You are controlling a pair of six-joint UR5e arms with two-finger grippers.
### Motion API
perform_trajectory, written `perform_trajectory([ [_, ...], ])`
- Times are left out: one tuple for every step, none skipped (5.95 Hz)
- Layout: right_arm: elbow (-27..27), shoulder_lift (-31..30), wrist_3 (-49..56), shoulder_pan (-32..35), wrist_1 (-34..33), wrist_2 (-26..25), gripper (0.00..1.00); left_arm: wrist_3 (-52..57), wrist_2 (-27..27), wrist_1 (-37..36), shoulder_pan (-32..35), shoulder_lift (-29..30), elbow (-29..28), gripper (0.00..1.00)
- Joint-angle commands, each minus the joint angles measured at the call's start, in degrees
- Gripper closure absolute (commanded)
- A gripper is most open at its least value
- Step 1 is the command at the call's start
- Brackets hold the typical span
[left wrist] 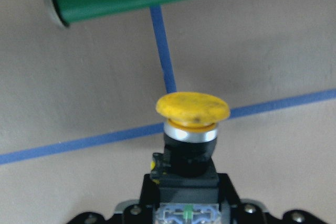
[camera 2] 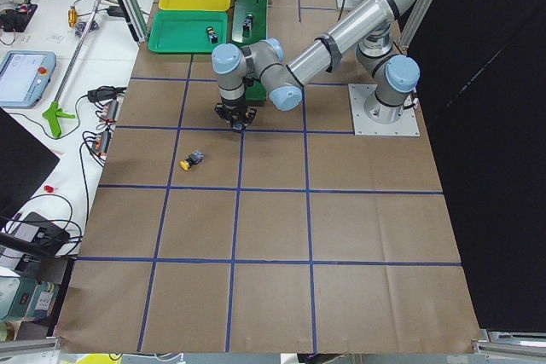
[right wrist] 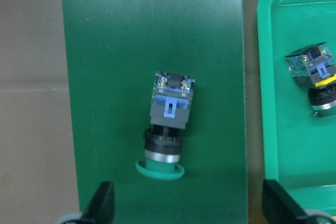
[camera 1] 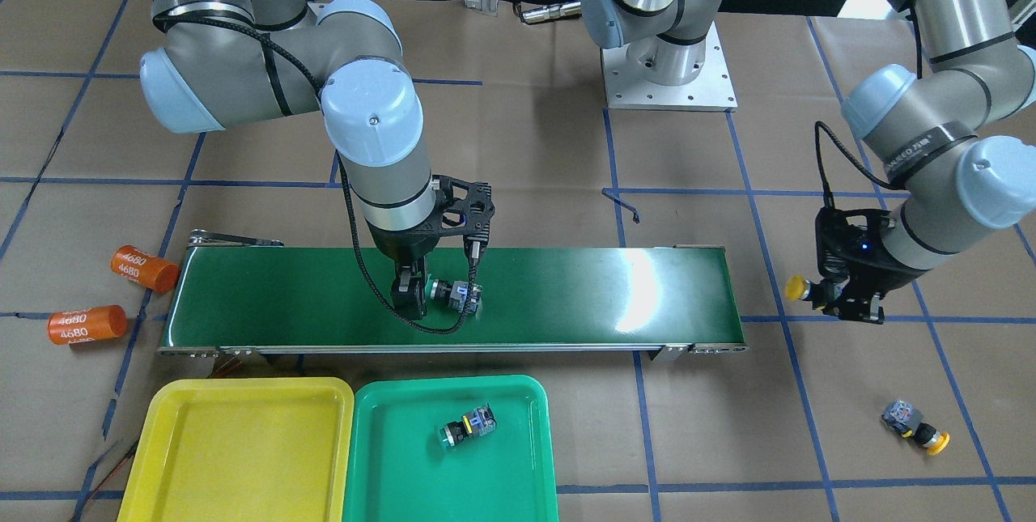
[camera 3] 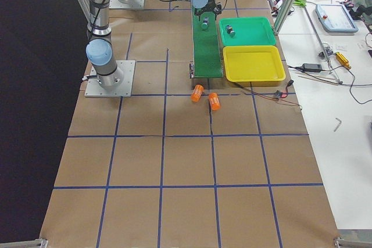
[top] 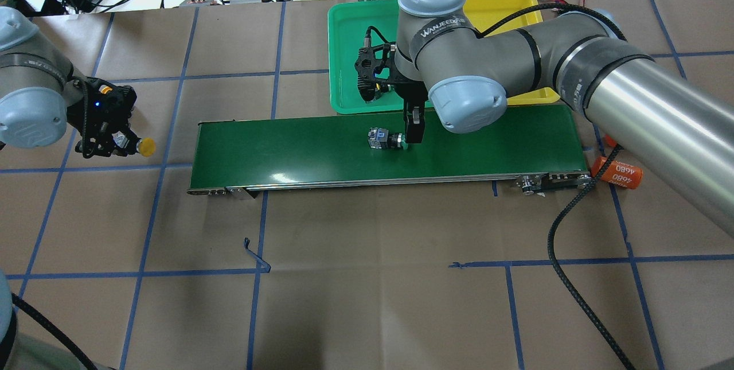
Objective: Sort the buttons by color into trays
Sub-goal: 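Place the yellow-capped button on the belt with left while right grasps belt button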
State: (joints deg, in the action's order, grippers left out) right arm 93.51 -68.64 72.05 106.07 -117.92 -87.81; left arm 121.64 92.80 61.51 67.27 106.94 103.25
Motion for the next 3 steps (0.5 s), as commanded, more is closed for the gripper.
perform_trajectory([
  [2.18,1.58,4.12,-0.77,-1.16,0.18,0.00,-15.12,-0.25,4.04,9.05,-3.12,0.63,0.99],
  [4.20,1.06,7.81,-2.17,-1.43,0.01,0.00,-20.42,0.18,4.06,12.84,-2.79,1.24,0.97],
  [5.44,0.88,8.54,-4.19,-1.95,0.09,0.00,-24.22,0.19,3.71,15.49,-1.57,1.68,0.96],
])
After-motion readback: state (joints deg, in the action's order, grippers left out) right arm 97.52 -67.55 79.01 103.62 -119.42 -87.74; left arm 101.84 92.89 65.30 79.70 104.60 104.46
